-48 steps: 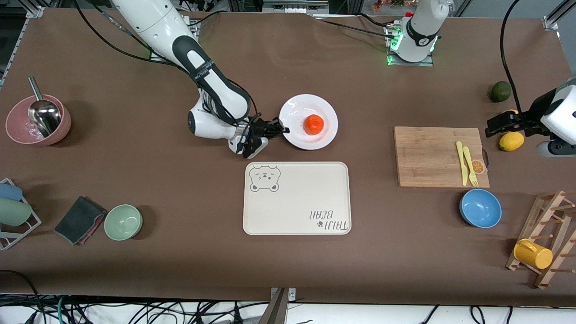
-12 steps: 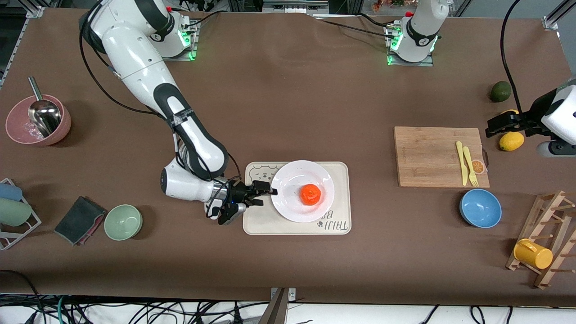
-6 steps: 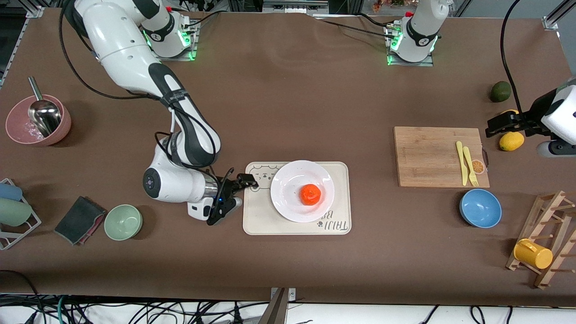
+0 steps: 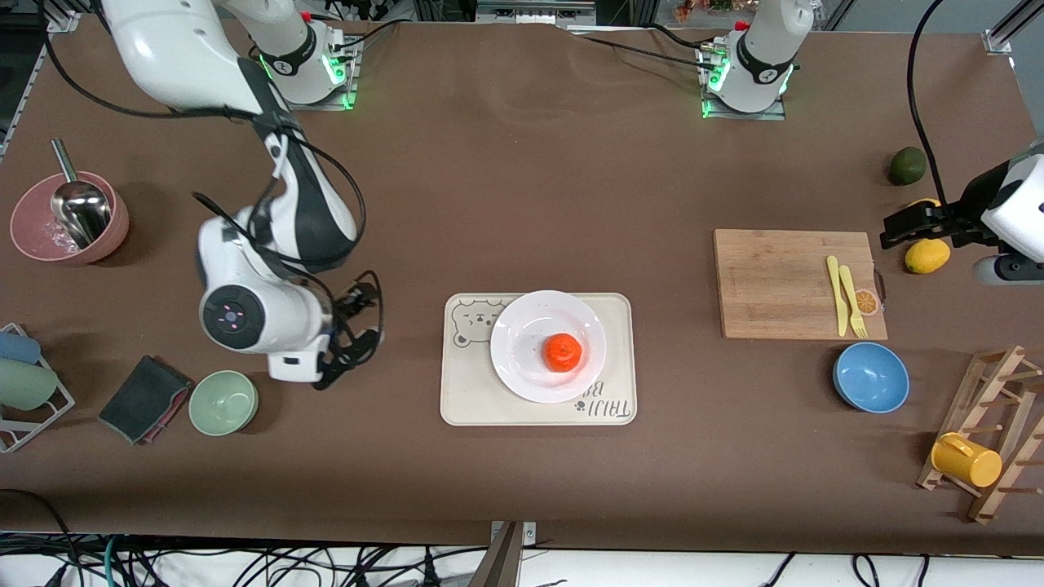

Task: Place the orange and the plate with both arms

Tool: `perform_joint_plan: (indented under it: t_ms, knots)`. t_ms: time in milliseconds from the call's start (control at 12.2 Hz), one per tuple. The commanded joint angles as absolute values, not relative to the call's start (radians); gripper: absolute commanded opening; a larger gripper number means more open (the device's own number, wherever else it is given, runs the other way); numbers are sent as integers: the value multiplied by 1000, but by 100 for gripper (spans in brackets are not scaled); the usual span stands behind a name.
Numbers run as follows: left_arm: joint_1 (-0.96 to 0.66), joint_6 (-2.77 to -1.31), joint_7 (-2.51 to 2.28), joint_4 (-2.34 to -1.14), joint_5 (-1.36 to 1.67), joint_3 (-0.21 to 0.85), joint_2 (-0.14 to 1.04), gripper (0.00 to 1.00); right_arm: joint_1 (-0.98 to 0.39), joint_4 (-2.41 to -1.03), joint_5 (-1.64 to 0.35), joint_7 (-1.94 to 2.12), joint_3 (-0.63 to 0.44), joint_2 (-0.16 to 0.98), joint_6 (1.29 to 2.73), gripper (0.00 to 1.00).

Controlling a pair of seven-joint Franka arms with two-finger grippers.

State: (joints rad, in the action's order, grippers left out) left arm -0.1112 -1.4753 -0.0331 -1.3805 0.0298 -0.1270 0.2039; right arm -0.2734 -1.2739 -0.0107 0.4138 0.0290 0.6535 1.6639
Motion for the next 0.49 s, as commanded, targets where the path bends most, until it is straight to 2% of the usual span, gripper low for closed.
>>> perform_joint_plan:
  t_ms: [0, 82, 245, 408]
  knots:
    - [-106, -1480, -12, -1381, 58, -129, 199, 100, -276, -1292, 35, 388, -46, 540, 1545, 100]
    - [-106, -1480, -12, -1381, 58, -129, 199, 100, -273, -1257, 34, 377, -84, 523, 1525, 100]
    - [-106, -1482, -12, -1381, 58, -129, 199, 100, -275, -1157, 32, 374, -145, 518, 1346, 100]
    - [-106, -1480, -12, -1381, 58, -129, 199, 100, -278, -1094, 34, 365, -185, 499, 1238, 100]
